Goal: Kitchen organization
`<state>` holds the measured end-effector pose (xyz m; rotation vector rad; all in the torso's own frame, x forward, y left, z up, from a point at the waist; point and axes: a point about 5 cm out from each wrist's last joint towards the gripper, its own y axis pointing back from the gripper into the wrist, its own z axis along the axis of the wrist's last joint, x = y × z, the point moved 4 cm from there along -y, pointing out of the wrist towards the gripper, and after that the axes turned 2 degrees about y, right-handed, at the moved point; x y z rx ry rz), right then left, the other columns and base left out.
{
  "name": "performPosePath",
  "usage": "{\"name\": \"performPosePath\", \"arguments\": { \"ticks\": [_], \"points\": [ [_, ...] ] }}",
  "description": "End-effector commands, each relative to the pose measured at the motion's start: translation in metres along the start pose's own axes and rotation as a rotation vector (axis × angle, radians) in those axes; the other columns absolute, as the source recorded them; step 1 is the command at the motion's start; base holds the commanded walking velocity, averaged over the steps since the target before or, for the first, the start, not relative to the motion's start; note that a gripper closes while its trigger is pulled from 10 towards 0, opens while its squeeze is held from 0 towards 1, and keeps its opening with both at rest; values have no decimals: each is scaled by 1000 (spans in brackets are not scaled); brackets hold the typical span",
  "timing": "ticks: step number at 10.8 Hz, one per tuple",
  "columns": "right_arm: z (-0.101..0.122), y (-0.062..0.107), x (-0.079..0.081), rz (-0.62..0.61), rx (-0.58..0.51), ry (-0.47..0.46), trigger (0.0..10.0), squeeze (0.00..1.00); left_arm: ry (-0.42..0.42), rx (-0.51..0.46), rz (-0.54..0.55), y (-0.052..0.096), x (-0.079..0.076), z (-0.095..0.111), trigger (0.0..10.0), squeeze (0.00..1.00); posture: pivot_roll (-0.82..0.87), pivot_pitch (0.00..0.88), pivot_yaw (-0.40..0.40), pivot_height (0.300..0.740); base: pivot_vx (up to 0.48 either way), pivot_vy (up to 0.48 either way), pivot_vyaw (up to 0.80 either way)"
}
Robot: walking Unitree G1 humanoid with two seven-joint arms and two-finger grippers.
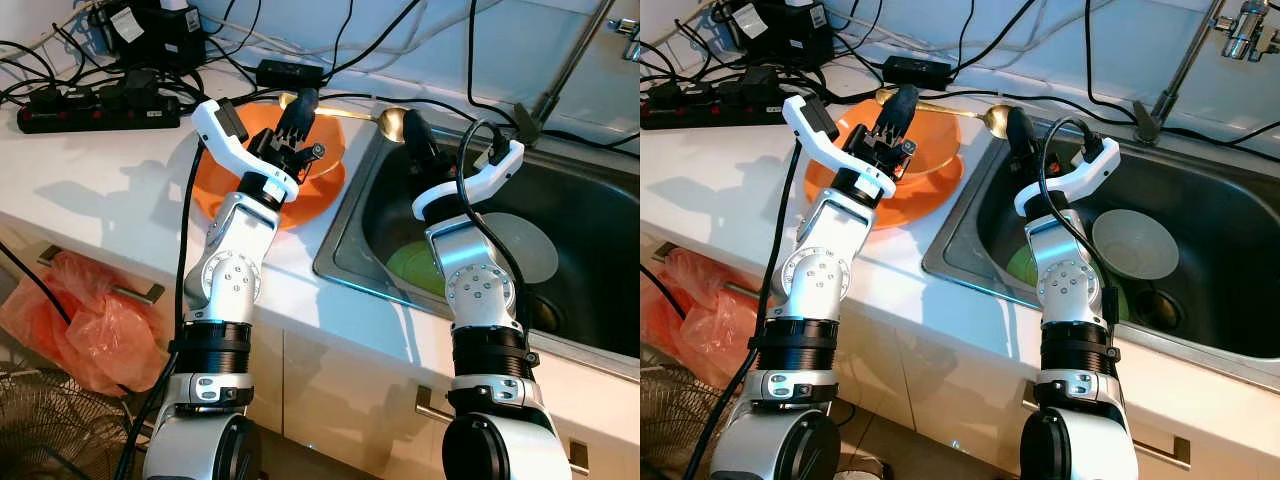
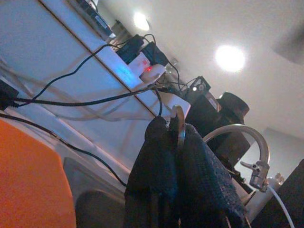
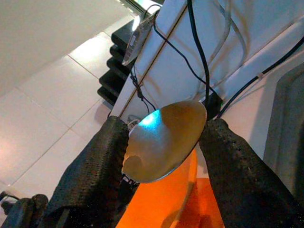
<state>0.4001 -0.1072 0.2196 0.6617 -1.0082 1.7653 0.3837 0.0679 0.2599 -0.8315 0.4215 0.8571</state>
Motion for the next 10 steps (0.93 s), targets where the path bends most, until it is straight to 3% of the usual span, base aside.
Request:
{"name": "performPosePath", "arguments": {
  "ticks": [1,5,7,8,9,10],
  "points": [
    [0,2,1,7,-4,-12,10000,0,50,16,-42,1,-12,-13,10000,0,206,48,-29,740,0,0,0],
    [2,2,1,2,-11,-17,10000,0,35,102,-76,3,-17,-28,10000,0,203,50,-30,740,0,0,0],
    [4,2,1,0,-16,-18,10000,0,34,99,-76,3,-17,-27,10000,0,206,52,-31,740,0,0,0],
    [4,2,0,-1,-18,-21,2431,0,29,103,-75,3,-17,-27,10000,0,206,52,-31,740,0,0,0],
    [5,2,1,-2,-26,-30,0,0,25,115,-75,4,-17,-29,10000,0,208,54,-30,740,0,0,0],
    [5,2,1,-2,-29,-36,0,0,19,129,-71,5,-16,-32,10000,0,206,55,-30,740,0,0,0]
  ]
}}
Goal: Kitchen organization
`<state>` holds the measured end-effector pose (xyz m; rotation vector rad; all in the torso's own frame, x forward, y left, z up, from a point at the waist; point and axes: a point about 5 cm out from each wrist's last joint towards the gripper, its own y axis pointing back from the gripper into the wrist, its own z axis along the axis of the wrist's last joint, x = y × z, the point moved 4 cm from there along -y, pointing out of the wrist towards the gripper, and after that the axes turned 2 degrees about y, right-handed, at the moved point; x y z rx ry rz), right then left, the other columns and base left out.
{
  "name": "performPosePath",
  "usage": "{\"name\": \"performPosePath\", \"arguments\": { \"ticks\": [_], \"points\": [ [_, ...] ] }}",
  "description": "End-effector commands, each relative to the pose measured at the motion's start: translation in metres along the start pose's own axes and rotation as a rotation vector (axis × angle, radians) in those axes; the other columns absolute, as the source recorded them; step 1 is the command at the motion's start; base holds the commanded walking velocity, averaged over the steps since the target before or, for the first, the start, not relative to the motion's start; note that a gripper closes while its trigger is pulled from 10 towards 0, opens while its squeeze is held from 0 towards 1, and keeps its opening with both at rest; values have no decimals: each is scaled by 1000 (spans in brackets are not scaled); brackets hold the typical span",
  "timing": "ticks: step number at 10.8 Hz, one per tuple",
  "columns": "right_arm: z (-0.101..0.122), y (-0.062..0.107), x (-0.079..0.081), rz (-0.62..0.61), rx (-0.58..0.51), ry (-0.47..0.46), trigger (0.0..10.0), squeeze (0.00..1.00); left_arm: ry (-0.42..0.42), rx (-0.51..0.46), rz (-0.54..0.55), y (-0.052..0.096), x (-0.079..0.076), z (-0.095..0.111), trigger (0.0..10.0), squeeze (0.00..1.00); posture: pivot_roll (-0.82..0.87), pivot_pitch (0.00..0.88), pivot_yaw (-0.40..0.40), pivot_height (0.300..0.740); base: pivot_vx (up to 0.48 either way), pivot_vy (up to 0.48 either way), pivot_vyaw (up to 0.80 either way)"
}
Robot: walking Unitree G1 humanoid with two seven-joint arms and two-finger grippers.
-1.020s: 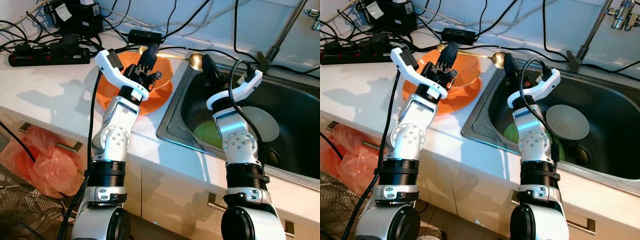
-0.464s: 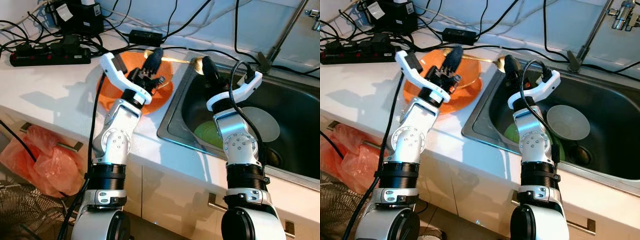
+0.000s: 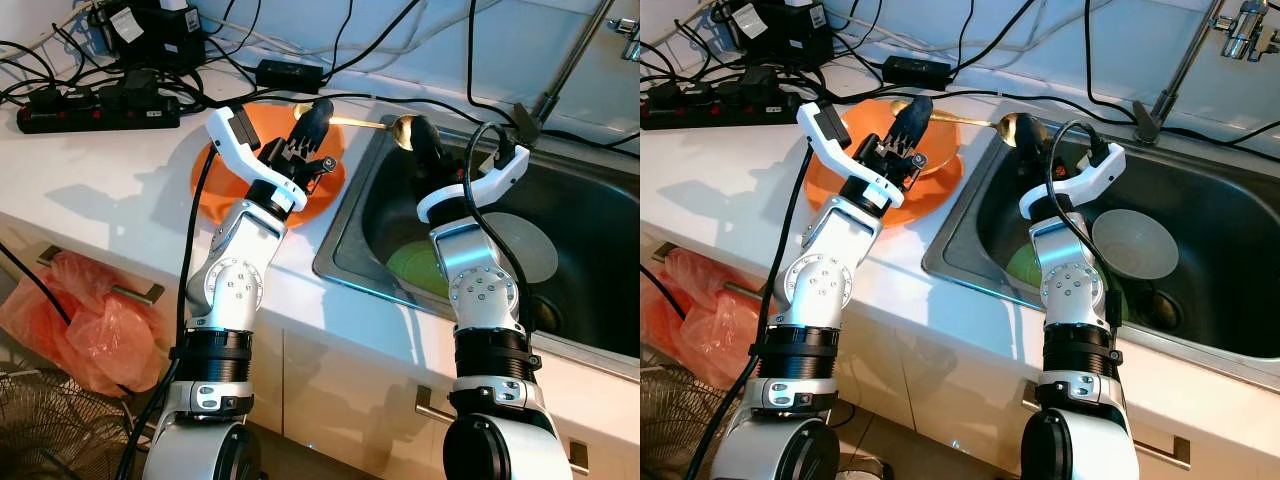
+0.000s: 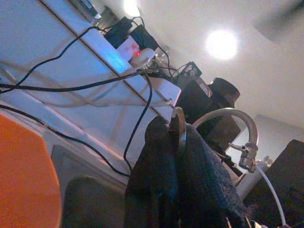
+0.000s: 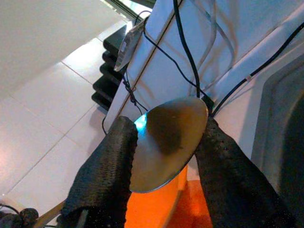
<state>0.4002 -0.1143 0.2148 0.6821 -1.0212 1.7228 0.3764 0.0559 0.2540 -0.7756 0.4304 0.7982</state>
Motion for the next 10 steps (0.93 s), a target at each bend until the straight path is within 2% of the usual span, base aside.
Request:
{"name": "performPosePath", "arguments": {
  "ticks": [1,4,6,7,10],
  "points": [
    [1,0,8,31,-11,-19,0,0,15,72,-25,0,-8,-21,10000,0,205,55,-30,740,0,0,0],
    [4,0,10,44,-21,-36,0,0,11,93,-23,0,-8,-25,10000,0,206,55,-32,740,0,0,0],
    [4,-1,9,44,-22,-47,0,0,-20,112,-11,1,-5,-28,10000,0,208,55,-33,740,0,0,0],
    [5,-1,9,44,-25,-52,0,0,-15,118,-7,1,-4,-30,10000,1000,206,55,-32,740,0,0,0],
    [10,-1,10,43,-45,-78,0,0,-28,141,2,3,-2,-35,10000,1000,204,54,-32,740,0,0,0]
  ]
}}
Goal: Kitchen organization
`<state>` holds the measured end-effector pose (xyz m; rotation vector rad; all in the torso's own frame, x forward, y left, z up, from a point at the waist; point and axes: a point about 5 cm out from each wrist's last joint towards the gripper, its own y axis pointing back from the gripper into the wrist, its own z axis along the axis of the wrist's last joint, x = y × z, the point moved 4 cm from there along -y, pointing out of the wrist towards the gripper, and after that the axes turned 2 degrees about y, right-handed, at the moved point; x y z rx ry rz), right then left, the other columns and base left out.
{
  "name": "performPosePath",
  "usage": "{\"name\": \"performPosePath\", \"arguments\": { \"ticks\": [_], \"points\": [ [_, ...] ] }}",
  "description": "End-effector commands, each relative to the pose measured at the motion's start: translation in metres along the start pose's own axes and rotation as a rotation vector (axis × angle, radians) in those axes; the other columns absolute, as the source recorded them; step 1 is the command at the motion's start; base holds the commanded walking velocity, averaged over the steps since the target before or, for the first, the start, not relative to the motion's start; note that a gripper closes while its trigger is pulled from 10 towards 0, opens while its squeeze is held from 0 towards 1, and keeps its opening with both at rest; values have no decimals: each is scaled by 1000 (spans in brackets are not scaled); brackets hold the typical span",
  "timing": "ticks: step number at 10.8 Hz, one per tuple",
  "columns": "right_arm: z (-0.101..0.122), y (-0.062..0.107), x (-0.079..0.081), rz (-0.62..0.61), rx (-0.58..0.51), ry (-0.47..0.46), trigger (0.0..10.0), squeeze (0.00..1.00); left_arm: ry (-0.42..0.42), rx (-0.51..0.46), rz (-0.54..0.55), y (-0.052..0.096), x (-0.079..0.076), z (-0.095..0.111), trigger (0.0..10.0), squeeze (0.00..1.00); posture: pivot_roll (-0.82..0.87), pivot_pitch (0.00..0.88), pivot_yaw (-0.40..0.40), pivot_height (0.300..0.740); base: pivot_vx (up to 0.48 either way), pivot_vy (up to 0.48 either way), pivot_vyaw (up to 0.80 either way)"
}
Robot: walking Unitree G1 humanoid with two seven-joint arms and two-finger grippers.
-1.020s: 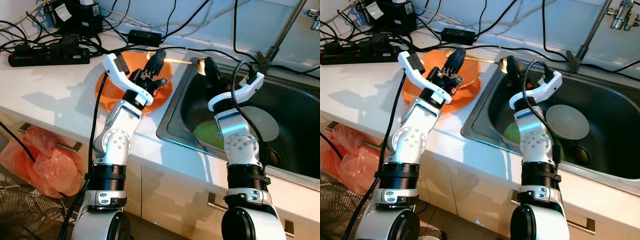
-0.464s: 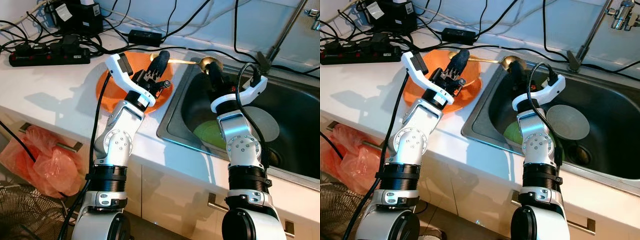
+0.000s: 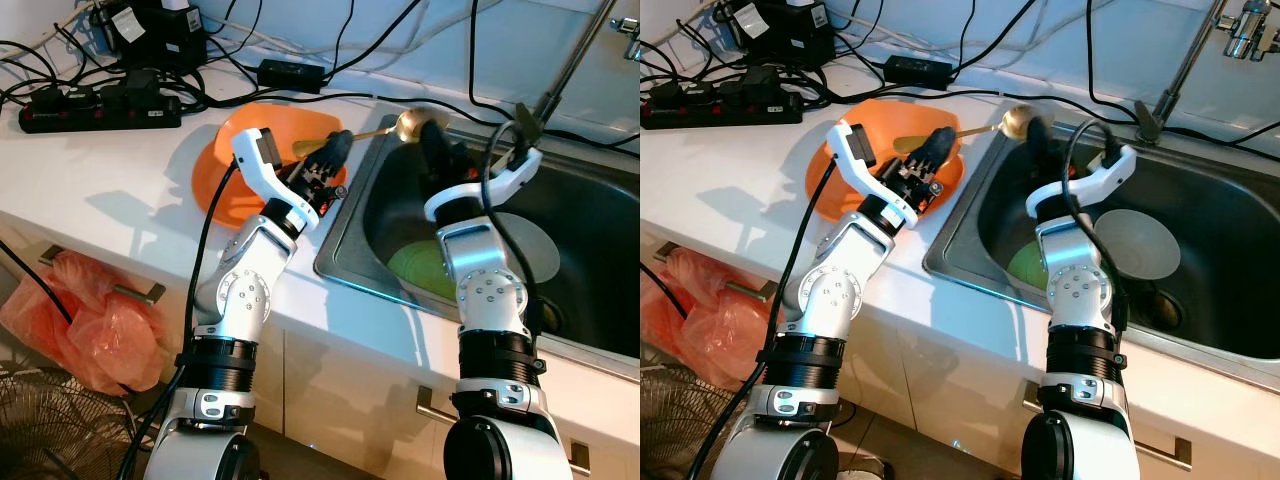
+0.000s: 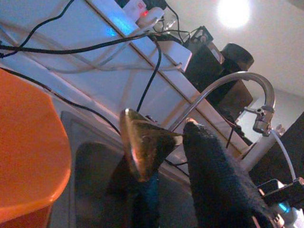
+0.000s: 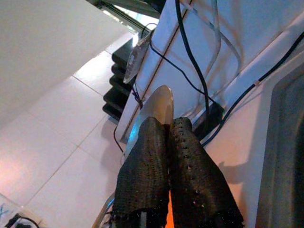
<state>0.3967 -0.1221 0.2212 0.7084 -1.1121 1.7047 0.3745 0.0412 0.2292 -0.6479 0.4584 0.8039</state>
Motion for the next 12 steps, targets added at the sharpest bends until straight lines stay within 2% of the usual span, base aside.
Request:
{"name": "performPosePath", "arguments": {
  "ticks": [1,4,5,6,9,11,12],
  "points": [
    [2,-4,8,18,-13,-27,0,0,0,26,-18,-4,-7,-7,10000,1000,204,53,-32,740,0,0,0],
    [9,-6,5,-8,-50,-72,0,0,-27,65,-36,-2,-9,-14,10000,1000,205,47,-32,740,0,0,0],
    [11,-6,5,-10,-59,-84,0,0,-62,90,-45,-2,-11,-18,10000,1000,205,47,-33,740,0,0,0],
    [16,-7,6,-11,-80,-118,0,0,-132,134,-67,0,-14,-26,10000,0,206,47,-34,740,0,0,0],
    [28,-9,3,-45,-136,-138,0,0,-205,189,-83,1,-16,-37,10000,0,205,48,-36,740,0,0,0],
    [42,-9,-4,-100,-201,-65,0,0,-257,224,-99,4,-17,-44,10000,0,208,47,-38,740,0,0,0],
    [50,-9,-9,-135,-236,-28,10000,0,-277,237,-99,5,-16,-46,10000,0,210,48,-39,740,0,0,0]
  ]
}}
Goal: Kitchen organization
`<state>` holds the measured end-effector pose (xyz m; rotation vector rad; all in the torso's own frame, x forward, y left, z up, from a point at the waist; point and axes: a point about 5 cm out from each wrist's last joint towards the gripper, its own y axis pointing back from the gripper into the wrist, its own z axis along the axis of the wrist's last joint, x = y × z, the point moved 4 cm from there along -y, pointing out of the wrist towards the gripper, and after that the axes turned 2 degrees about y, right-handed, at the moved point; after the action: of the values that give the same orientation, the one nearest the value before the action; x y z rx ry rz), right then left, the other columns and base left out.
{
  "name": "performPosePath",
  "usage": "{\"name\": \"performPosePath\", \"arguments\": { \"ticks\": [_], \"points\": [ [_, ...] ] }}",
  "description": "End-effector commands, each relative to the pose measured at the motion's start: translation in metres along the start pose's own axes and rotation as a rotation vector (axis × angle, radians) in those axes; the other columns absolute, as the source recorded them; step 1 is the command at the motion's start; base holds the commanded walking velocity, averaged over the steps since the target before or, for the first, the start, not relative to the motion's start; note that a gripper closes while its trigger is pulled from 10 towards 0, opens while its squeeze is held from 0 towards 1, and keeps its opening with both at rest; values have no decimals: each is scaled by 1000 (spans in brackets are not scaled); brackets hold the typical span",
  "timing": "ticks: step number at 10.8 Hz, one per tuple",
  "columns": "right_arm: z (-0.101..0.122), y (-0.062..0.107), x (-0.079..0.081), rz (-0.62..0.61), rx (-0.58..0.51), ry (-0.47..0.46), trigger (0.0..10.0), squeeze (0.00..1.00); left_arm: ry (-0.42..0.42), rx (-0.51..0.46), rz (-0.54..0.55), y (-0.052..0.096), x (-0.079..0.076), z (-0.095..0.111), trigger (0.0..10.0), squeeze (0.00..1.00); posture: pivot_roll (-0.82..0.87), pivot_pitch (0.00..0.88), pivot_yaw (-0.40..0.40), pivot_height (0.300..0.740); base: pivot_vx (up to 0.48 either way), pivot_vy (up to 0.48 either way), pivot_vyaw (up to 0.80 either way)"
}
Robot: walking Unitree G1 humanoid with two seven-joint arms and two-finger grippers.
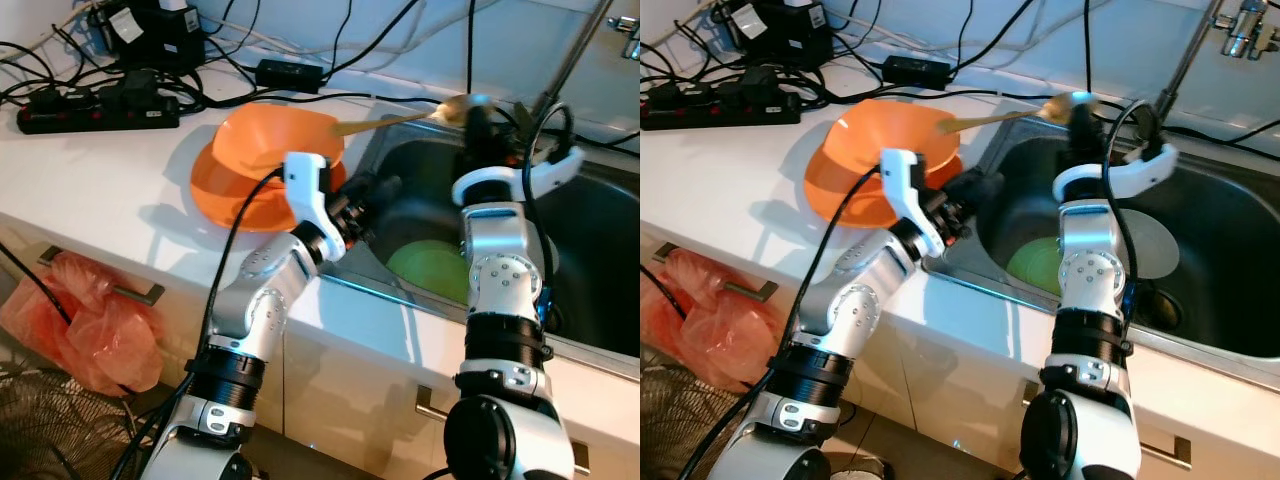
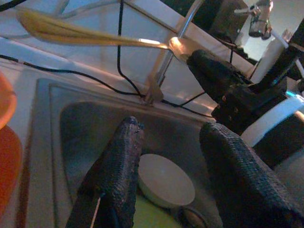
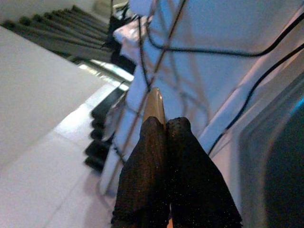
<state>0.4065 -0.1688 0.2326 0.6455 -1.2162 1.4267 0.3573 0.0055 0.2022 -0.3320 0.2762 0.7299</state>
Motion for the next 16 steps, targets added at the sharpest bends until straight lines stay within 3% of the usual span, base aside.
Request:
{"name": "performPosePath", "arguments": {
  "ticks": [1,2,3,6,10,13,16],
  "points": [
    [14,-4,-3,-38,-64,51,10000,0,-32,12,-10,1,-2,-2,10000,0,212,49,-40,740,0,0,0],
    [23,-5,-7,-65,-103,142,10000,0,-42,21,-7,1,-1,-3,10000,0,213,51,-39,740,0,0,0],
    [32,-4,-4,-50,-140,356,10000,0,-63,36,0,3,1,-5,10000,0,214,52,-38,740,0,0,0],
    [33,-4,4,-2,-172,740,10000,0,-153,85,16,8,7,-10,10000,0,214,51,-35,740,0,0,0],
    [10,2,-8,25,-101,885,10000,0,-291,174,31,20,20,-14,10000,0,227,51,-37,740,0,0,0],
    [-4,2,2,122,-88,1044,10000,0,-332,207,20,24,21,-17,10000,0,232,41,-39,740,0,0,0],
    [-17,11,-23,105,3,1129,10000,0,-354,240,-3,30,20,-22,10000,0,235,34,-39,740,0,0,0]
  ]
}}
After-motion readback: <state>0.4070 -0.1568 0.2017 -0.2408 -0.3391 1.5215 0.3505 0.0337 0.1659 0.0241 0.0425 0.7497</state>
